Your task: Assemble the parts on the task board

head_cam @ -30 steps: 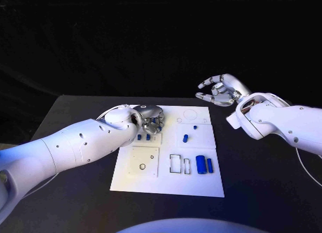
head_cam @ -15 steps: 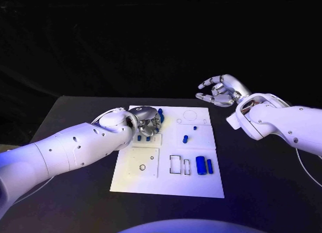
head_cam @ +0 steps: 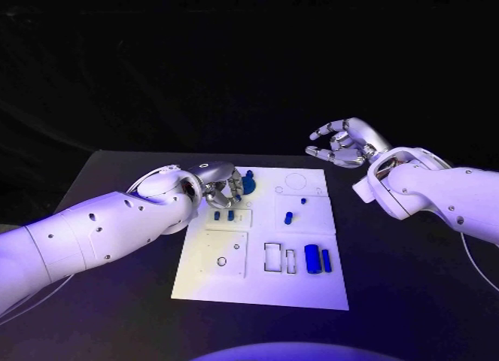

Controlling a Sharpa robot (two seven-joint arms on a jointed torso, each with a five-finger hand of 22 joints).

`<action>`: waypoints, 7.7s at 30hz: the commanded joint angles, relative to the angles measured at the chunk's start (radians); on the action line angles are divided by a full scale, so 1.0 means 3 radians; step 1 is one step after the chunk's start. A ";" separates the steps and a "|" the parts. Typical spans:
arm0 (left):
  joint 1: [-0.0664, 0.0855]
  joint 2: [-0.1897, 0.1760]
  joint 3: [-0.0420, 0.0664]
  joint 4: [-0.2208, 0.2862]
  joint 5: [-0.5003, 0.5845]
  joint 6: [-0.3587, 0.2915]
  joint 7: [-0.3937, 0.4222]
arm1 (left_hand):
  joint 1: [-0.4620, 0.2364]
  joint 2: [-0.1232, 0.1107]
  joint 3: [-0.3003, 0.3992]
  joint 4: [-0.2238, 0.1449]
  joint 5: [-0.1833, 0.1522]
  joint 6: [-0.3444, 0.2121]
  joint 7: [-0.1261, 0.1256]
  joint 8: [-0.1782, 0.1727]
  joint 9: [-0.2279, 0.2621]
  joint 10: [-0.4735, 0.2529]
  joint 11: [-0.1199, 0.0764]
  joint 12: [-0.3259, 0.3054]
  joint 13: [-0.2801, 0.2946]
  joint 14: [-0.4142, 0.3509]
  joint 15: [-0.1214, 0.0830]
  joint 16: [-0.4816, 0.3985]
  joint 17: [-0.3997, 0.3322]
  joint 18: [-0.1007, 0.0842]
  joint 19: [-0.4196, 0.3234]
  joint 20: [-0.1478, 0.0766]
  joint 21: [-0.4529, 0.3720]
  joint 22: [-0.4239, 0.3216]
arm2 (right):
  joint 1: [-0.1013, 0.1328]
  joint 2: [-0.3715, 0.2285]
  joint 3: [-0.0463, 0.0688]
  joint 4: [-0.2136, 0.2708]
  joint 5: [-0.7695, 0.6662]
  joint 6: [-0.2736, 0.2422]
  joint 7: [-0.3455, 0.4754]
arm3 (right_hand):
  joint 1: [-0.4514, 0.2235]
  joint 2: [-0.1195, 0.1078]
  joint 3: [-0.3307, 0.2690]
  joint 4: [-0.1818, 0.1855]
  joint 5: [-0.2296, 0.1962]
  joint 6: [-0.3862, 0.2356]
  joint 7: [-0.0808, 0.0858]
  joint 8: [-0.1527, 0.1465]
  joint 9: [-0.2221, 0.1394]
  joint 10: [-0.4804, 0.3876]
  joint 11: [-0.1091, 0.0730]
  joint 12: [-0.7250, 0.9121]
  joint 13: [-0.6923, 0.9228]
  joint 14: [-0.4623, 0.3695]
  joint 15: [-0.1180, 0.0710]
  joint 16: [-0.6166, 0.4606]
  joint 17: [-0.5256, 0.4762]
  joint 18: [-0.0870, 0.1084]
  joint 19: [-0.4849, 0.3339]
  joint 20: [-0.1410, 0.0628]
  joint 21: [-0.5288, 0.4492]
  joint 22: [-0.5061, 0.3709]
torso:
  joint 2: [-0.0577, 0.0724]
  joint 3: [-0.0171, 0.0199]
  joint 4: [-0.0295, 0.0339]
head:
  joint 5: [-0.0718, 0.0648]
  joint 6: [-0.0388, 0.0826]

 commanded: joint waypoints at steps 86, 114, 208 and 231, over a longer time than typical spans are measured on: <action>-0.0002 -0.0019 0.0015 -0.0125 0.0086 0.0292 -0.0128 | -0.0056 0.0025 -0.0045 -0.0024 -0.0037 0.0086 -0.0012 -0.0027 0.0009 0.0136 -0.0012 -0.0093 0.0016 0.0012 -0.0017 -0.0009 -0.0068 -0.0052 0.0028 -0.0019 0.0030 0.0017 | -0.0008 0.0000 0.0000 0.0007 -0.0027 -0.0002 0.0028 | -0.0025 0.0019 0.0013 -0.0011 0.0013 0.0014 -0.0020 0.0026 -0.0006 0.0000 -0.0004 0.0012 0.0000 0.0205 -0.0022 -0.0016 0.0298 0.0026 0.0015 -0.0019 -0.0007 0.0504 | 0.0007 0.0006 -0.0008 | 0.0020 -0.0029; -0.0002 -0.0010 0.0013 -0.0142 0.0099 0.0255 -0.0166 | -0.0112 -0.0058 -0.0043 -0.0038 -0.0026 -0.0194 0.0082 -0.0297 -0.0085 -0.0069 0.0096 -0.0409 -0.0021 -0.0039 0.0068 -0.0038 -0.0163 -0.0027 -0.0057 0.0044 -0.0066 -0.0132 | -0.0008 -0.0003 0.0000 0.0002 -0.0027 -0.0003 0.0027 | -0.0025 0.0019 0.0016 -0.0011 0.0013 0.0012 -0.0020 0.0028 -0.0008 -0.0006 -0.0004 0.0006 -0.0009 0.0204 -0.0023 -0.0020 0.0292 0.0028 0.0009 -0.0020 -0.0018 0.0497 | 0.0008 0.0004 -0.0008 | 0.0016 -0.0014; -0.0019 -0.1123 0.0140 0.0985 0.4740 -0.0392 0.1574 | -0.0119 0.0075 -0.0254 0.0014 -0.0005 -0.0207 0.0136 -0.0248 -0.0096 -0.0108 0.0117 -0.0144 0.0118 -0.0874 0.0089 -0.0793 -0.1793 0.0205 -0.0777 0.0031 -0.1196 -0.1567 | -0.0358 0.0330 -0.0005 -0.0029 -0.3011 0.1204 -0.1100 | 0.0147 -0.0361 0.1516 -0.0580 -0.0383 0.0762 -0.0102 -0.0031 0.0035 -0.0696 -0.0028 -0.3810 -0.3736 0.0124 -0.0055 -0.0333 -0.0183 0.0094 -0.0098 -0.0068 -0.0402 0.0340 | 0.0011 -0.0018 -0.0004 | -0.0195 0.0014; -0.0019 -0.1129 0.0139 0.0995 0.4740 -0.0392 0.1510 | -0.0100 0.0086 -0.0251 -0.0002 -0.0004 -0.0220 0.0147 -0.0249 -0.0098 -0.0128 0.0123 -0.0129 0.0122 -0.0878 0.0093 -0.0796 -0.1802 0.0205 -0.0771 0.0032 -0.1207 -0.1576 | -0.0402 0.0358 -0.0008 -0.0008 -0.3214 0.1069 -0.1238 | 0.0190 -0.0198 0.1779 -0.0902 -0.0493 0.0932 -0.0158 0.0084 0.0157 -0.0495 -0.0097 -0.3763 -0.3726 0.0133 -0.0121 -0.0309 -0.0164 0.0049 0.0003 -0.0122 -0.0179 0.0488 | 0.0008 -0.0018 -0.0007 | -0.0198 0.0000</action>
